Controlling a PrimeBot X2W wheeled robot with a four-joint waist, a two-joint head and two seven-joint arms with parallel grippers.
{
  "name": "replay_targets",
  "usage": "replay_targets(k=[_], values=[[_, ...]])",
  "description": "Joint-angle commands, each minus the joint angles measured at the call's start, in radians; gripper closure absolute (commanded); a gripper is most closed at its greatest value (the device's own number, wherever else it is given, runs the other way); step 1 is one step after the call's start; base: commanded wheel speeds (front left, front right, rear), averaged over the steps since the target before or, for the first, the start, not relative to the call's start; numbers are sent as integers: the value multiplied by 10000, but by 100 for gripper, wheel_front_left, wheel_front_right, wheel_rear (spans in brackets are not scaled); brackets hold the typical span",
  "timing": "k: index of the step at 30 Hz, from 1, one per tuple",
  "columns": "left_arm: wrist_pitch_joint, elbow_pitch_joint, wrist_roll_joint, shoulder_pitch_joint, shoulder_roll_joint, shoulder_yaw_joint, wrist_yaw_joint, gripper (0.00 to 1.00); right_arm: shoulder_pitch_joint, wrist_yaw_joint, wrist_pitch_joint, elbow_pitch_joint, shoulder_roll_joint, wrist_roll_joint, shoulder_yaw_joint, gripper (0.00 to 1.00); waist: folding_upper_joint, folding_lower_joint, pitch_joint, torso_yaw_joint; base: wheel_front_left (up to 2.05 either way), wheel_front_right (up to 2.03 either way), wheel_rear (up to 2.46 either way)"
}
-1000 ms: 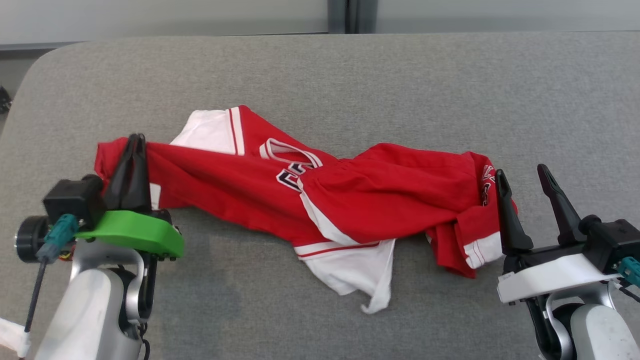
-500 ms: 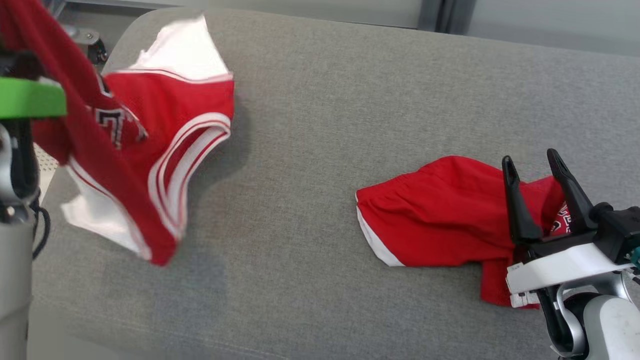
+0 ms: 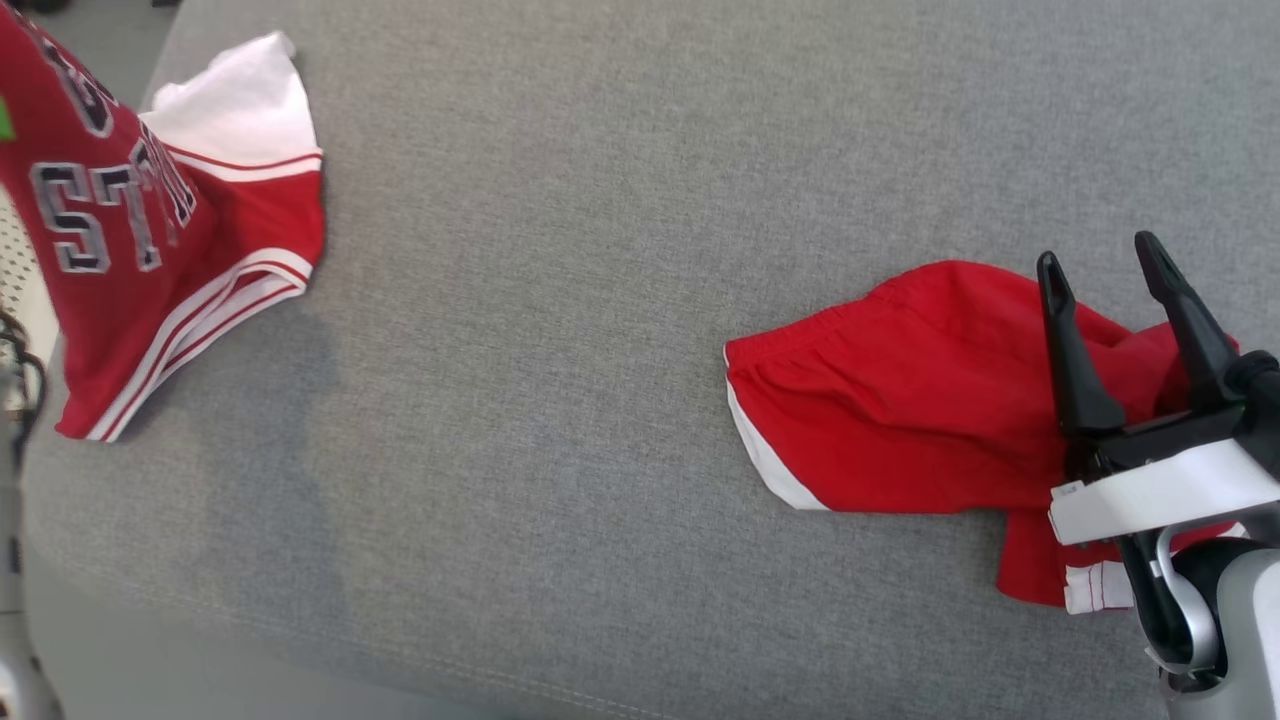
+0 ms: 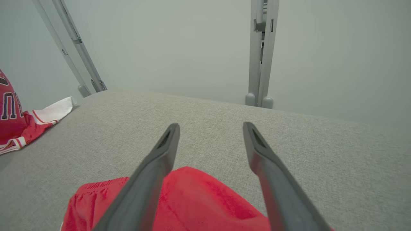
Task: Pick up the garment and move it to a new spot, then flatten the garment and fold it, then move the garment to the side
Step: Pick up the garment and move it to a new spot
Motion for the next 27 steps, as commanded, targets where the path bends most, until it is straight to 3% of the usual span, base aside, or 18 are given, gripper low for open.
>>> replay_targets(k=[1, 7, 11, 12, 13, 20, 27], values=[[-100, 439, -136, 51, -225, 9, -116, 100, -165, -10, 58, -111, -92, 10, -14, 0, 0, 0, 573, -152, 0, 0, 0], [-299, 3079, -1019, 591, -1172, 289, -805, 100, -458, -10, 212, -399, -298, 49, 57, 0, 0, 0, 1113, -375, 0, 0, 0], [-363, 4302, -1225, 789, -1517, 385, -1027, 100, -587, -10, 249, -467, -262, -23, 39, 0, 0, 0, 1250, -472, 0, 0, 0], [-359, 4483, -1253, 818, -1557, 439, -1038, 64, -607, -10, 242, -461, -241, -35, 34, 0, 0, 0, 1249, -493, 0, 0, 0], [-359, 4513, -1191, 814, -1555, 525, -1057, 0, -620, -10, 229, -466, -205, -58, 11, 0, 0, 0, 1248, -510, 0, 0, 0], [-356, 2842, 35, 2195, -1726, 1498, -680, 0, -567, -10, -148, -99, 80, -78, -3, 0, 0, 0, 643, -741, 0, 0, 0], [-348, 36, 1557, 4507, -2468, 2152, -495, 0, -231, -10, -602, 530, 439, -12, 48, 0, 0, 0, -517, -1189, 0, 0, 0]])
